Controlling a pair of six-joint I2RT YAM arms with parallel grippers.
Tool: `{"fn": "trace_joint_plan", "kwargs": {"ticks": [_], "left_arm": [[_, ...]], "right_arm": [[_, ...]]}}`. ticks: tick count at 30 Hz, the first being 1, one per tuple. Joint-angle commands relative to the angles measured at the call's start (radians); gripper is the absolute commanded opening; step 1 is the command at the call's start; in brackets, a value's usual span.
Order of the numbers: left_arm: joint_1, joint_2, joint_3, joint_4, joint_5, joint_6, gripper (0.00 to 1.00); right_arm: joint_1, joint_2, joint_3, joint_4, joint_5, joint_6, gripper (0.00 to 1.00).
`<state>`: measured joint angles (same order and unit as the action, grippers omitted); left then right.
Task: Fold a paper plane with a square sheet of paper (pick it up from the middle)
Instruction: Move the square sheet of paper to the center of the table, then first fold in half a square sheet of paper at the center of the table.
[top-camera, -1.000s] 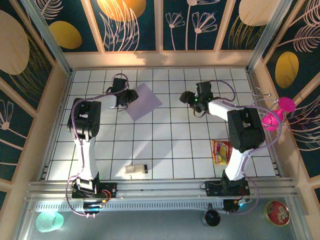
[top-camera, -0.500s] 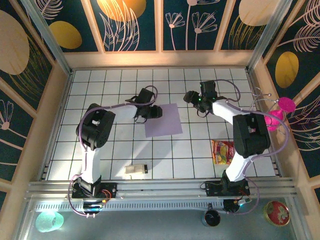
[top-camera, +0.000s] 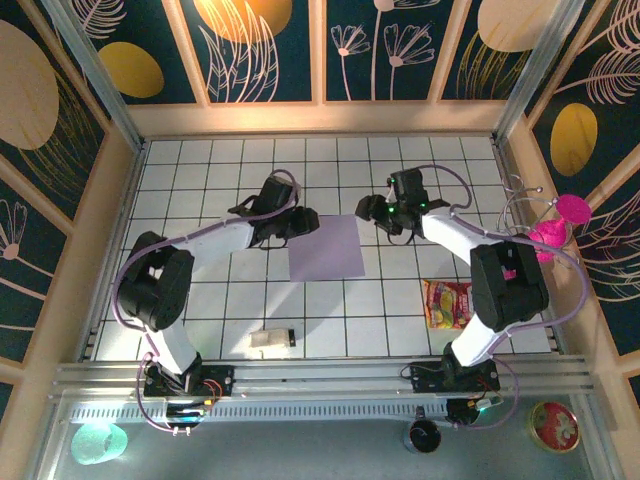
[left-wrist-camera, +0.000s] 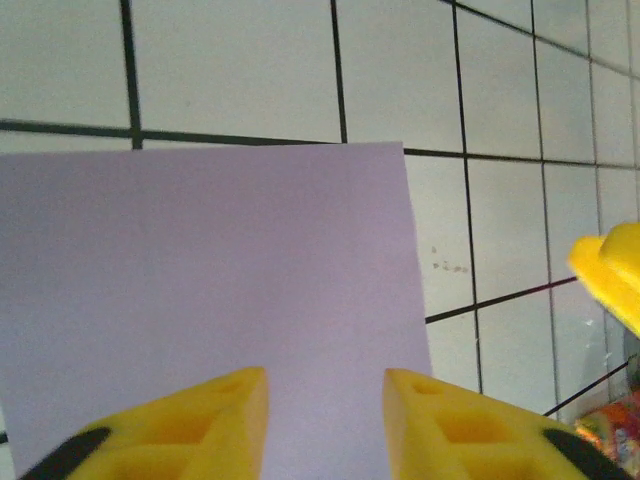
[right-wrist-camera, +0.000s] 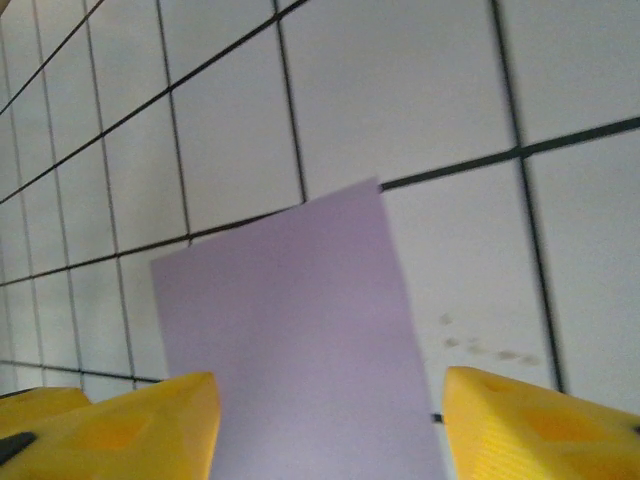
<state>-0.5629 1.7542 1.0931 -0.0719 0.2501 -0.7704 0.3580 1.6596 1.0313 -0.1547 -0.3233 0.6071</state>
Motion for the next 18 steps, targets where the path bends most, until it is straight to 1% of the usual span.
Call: {"fn": "trace_joint_plan", "kwargs": {"ticks": [1, 4, 8, 10, 15, 18], "left_arm": [[0.001, 0.024, -0.087, 0.093, -0.006, -0.134, 0.28], [0.003, 0.059, -0.089, 0.096, -0.009, -0.128, 0.19], [0.003, 0.103, -0.070, 0.073, -0.049, -0.110, 0.15], [0.003, 0.120, -0.058, 0.060, -0.066, -0.103, 0.13], [0.004, 0.148, -0.056, 0.049, -0.090, -0.105, 0.11], [0.004, 0.158, -0.067, 0.053, -0.089, -0.116, 0.10]], "right_arm": [[0.024, 0.053, 0.006, 0.019, -0.064, 0.003, 0.53], [0.039, 0.101, 0.025, 0.032, -0.081, -0.002, 0.44], [0.045, 0.156, 0.041, 0.035, -0.098, -0.006, 0.36], [0.047, 0.172, 0.046, 0.035, -0.097, -0.009, 0.34], [0.046, 0.214, 0.057, 0.031, -0.116, -0.015, 0.32], [0.045, 0.238, 0.064, 0.028, -0.127, -0.021, 0.28]]}}
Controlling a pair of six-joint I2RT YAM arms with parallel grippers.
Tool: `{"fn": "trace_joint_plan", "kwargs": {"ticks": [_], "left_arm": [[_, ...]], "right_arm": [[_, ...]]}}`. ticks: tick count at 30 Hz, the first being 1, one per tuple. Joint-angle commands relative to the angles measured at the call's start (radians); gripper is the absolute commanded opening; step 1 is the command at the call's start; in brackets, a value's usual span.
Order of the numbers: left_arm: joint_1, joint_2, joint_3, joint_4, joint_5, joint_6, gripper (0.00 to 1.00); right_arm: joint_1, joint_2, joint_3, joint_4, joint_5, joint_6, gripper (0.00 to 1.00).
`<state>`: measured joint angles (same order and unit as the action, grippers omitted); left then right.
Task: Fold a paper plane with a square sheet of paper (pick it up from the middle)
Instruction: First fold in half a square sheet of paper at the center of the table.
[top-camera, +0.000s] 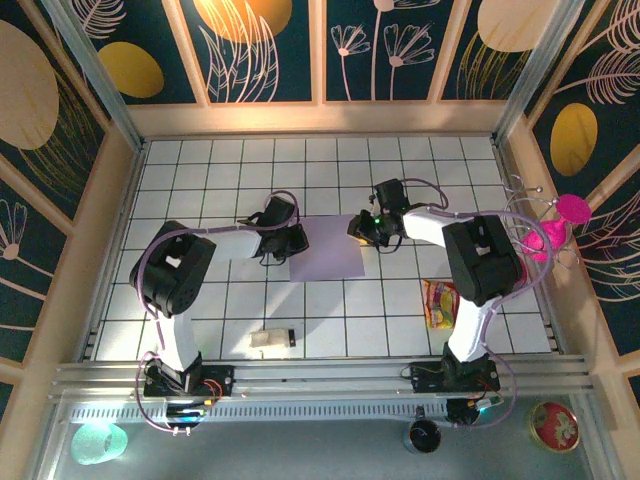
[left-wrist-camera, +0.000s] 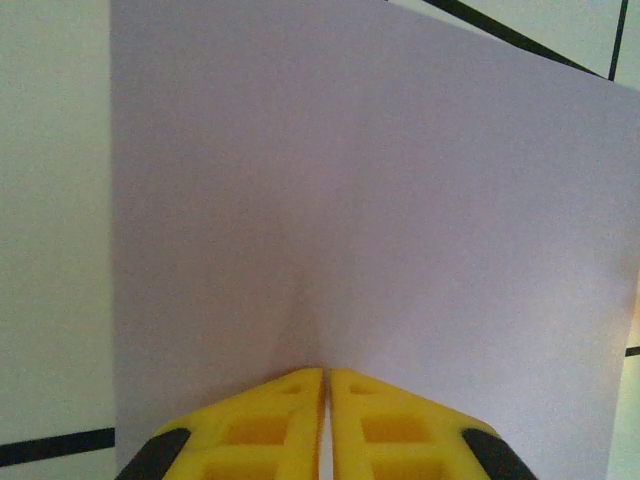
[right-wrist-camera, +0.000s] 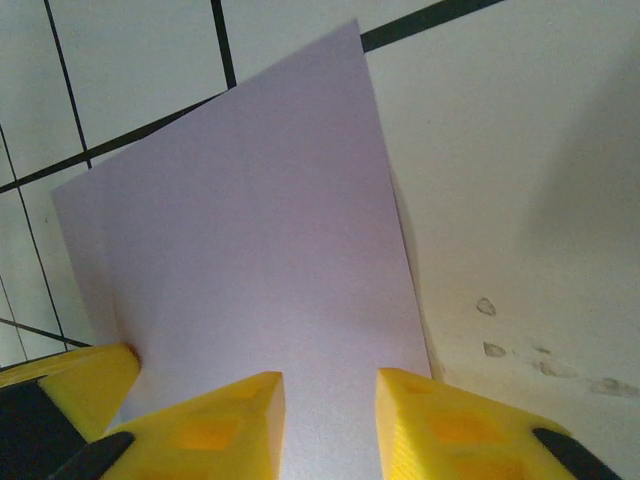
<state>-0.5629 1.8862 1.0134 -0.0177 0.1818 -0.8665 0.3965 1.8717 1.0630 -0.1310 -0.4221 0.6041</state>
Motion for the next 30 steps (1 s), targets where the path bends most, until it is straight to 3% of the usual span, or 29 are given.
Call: {"fn": "trace_joint_plan", "kwargs": {"ticks": [1, 7, 22, 25, 30], "left_arm": [[0.004, 0.027, 0.008, 0.005, -0.018, -0.026, 0.10], [0.004, 0.032, -0.011, 0.024, -0.008, -0.042, 0.08], [0.009, 0.003, -0.097, 0.136, 0.058, -0.112, 0.09], [0.020, -0.020, -0.133, 0.212, 0.093, -0.154, 0.09], [0.061, -0.058, -0.273, 0.514, 0.221, -0.330, 0.15]], "right_arm": [[0.008, 0.031, 0.034, 0.005, -0.033, -0.020, 0.26], [0.011, 0.061, 0.039, -0.005, -0.044, -0.027, 0.19], [0.046, 0.092, 0.024, 0.075, -0.092, 0.034, 0.18], [0.052, 0.099, 0.025, 0.096, -0.110, 0.051, 0.18], [0.070, 0.106, 0.022, 0.109, -0.112, 0.067, 0.18]]}}
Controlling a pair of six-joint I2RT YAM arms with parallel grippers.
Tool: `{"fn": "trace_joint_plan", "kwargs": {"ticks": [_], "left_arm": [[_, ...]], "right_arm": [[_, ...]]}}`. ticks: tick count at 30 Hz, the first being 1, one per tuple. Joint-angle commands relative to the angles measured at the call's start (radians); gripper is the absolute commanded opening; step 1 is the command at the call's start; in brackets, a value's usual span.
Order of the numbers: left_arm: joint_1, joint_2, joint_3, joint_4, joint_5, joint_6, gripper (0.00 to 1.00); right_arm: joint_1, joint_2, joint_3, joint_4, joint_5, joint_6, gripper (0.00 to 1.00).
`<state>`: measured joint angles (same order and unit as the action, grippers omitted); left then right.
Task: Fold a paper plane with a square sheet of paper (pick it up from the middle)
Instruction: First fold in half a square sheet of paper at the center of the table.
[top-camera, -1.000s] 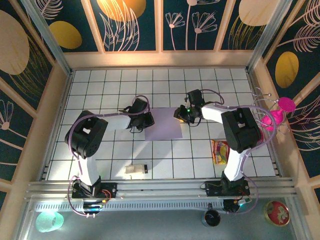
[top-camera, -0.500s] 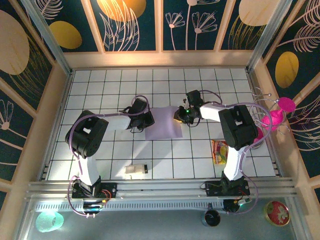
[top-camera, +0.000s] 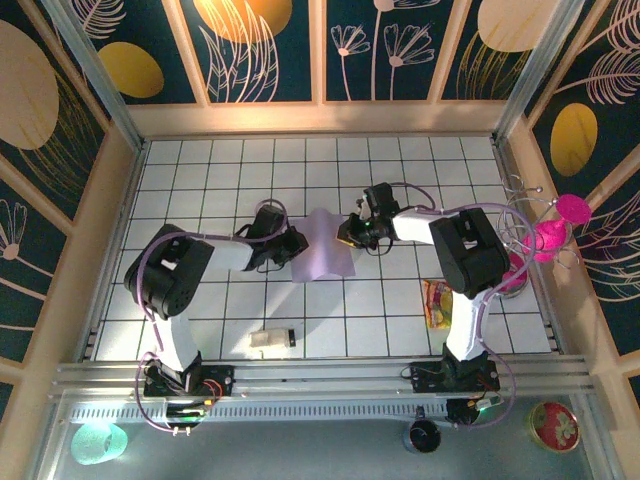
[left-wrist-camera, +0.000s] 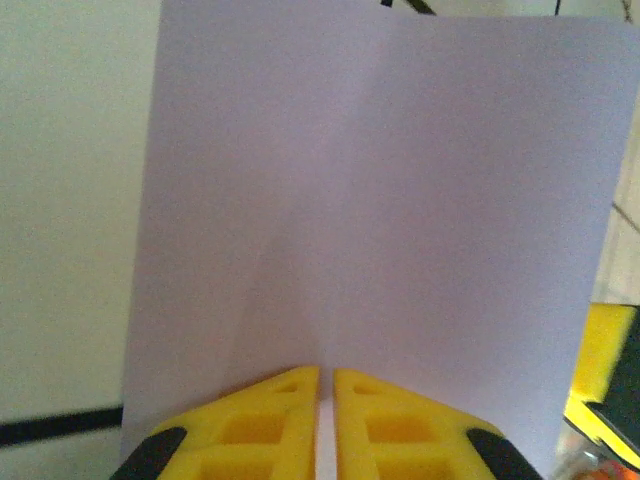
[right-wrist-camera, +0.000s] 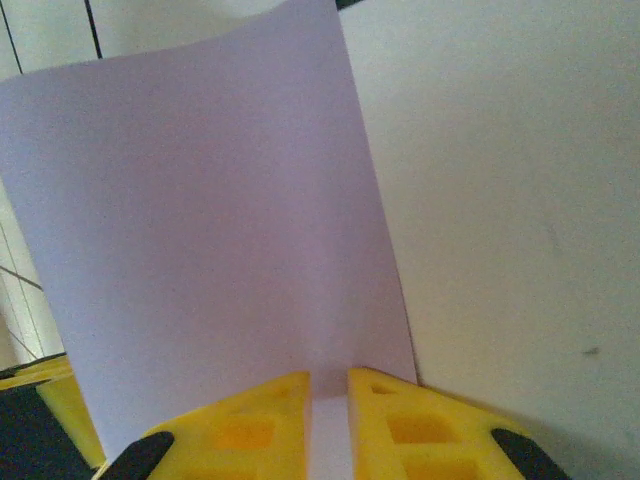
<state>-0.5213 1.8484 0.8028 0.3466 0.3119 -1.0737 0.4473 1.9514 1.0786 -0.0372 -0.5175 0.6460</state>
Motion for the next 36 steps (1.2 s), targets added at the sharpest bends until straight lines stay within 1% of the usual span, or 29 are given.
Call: {"fn": "trace_joint_plan", "kwargs": {"ticks": [1, 5, 8, 12, 15, 18, 20, 25, 33, 36], "left_arm": [[0.025, -0.026, -0.074, 0.173, 0.100, -0.137, 0.17], [0.028, -0.049, -0.078, 0.152, 0.099, -0.129, 0.26], [0.037, -0.061, -0.112, 0.203, 0.104, -0.156, 0.37], [0.043, -0.058, -0.168, 0.315, 0.124, -0.208, 0.57], [0.043, -0.058, -0.161, 0.292, 0.121, -0.185, 0.67], [0.043, -0.063, -0.140, 0.228, 0.108, -0.140, 0.73], [0.043, -0.065, -0.123, 0.179, 0.097, -0.113, 0.75], [0.043, -0.059, -0.074, 0.057, 0.076, -0.057, 0.74], [0.043, -0.039, -0.041, -0.003, 0.076, -0.031, 0.68], [0.043, -0.039, -0.029, -0.027, 0.069, -0.021, 0.62]], "right_arm": [[0.019, 0.028, 0.006, 0.020, -0.018, 0.030, 0.18], [0.026, 0.037, 0.010, 0.041, -0.033, 0.047, 0.18], [0.030, 0.045, 0.017, 0.055, -0.041, 0.059, 0.18], [0.036, 0.054, 0.020, 0.066, -0.041, 0.068, 0.18], [0.042, 0.058, 0.021, 0.069, -0.044, 0.070, 0.17], [0.052, 0.063, 0.021, 0.084, -0.055, 0.079, 0.18], [0.061, 0.067, 0.026, 0.094, -0.065, 0.085, 0.17], [0.091, 0.086, 0.045, 0.118, -0.088, 0.107, 0.17], [0.117, 0.101, 0.060, 0.138, -0.113, 0.124, 0.17], [0.116, 0.090, 0.060, 0.137, -0.113, 0.118, 0.17]]}}
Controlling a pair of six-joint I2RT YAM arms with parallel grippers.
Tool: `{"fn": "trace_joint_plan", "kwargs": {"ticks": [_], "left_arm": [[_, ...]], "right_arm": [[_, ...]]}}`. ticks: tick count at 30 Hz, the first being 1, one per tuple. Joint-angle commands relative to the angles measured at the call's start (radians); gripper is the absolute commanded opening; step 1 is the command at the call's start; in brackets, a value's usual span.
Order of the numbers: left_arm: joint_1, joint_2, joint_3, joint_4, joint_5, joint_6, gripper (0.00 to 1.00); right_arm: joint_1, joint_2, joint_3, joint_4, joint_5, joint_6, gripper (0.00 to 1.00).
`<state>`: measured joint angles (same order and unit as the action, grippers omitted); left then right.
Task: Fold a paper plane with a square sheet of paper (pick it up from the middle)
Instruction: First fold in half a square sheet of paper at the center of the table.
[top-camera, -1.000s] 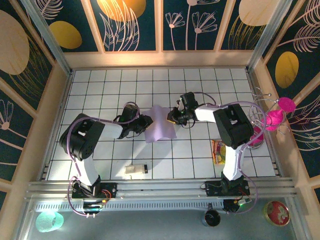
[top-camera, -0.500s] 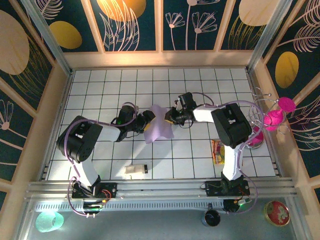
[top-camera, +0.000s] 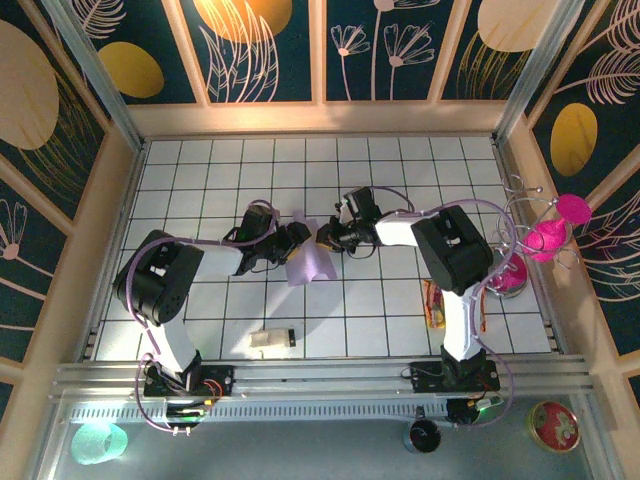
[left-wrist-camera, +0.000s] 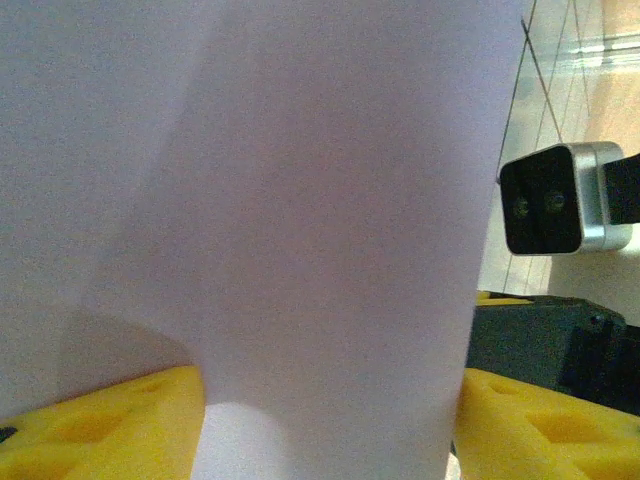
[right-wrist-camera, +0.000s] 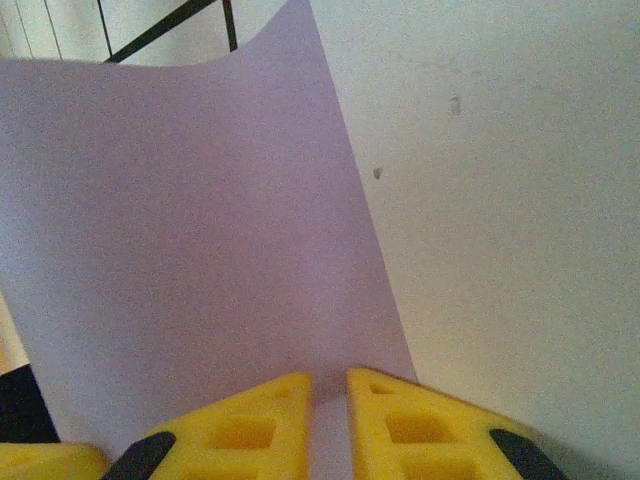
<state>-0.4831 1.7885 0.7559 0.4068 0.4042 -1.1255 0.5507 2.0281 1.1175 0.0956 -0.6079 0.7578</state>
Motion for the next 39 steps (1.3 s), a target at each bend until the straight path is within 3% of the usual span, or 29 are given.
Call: {"fn": "trace_joint_plan", "kwargs": {"ticks": [1, 7, 14, 21, 25, 30, 39], "left_arm": [[0.005, 0.018, 0.020, -0.092, -0.024, 0.035, 0.59], [0.005, 0.001, 0.044, -0.099, -0.020, 0.066, 0.37], [0.012, -0.083, 0.060, -0.044, 0.022, 0.101, 0.28], [0.023, -0.155, 0.087, 0.112, 0.215, 0.045, 0.27], [0.024, -0.142, 0.089, 0.210, 0.309, -0.011, 0.27], [0.029, -0.112, 0.095, 0.213, 0.325, -0.017, 0.27], [0.040, -0.084, 0.111, 0.113, 0.290, 0.031, 0.27]], "right_arm": [[0.009, 0.007, 0.021, 0.003, -0.023, 0.005, 0.17], [-0.039, -0.080, -0.013, 0.042, -0.015, 0.002, 0.19], [-0.137, -0.232, -0.128, 0.141, -0.001, -0.025, 0.28], [-0.205, -0.310, -0.199, 0.258, -0.175, -0.128, 0.62], [-0.204, -0.316, -0.213, 0.331, -0.282, -0.128, 0.74], [-0.198, -0.293, -0.211, 0.362, -0.351, -0.109, 0.73], [-0.199, -0.305, -0.214, 0.357, -0.401, -0.115, 0.51]]}}
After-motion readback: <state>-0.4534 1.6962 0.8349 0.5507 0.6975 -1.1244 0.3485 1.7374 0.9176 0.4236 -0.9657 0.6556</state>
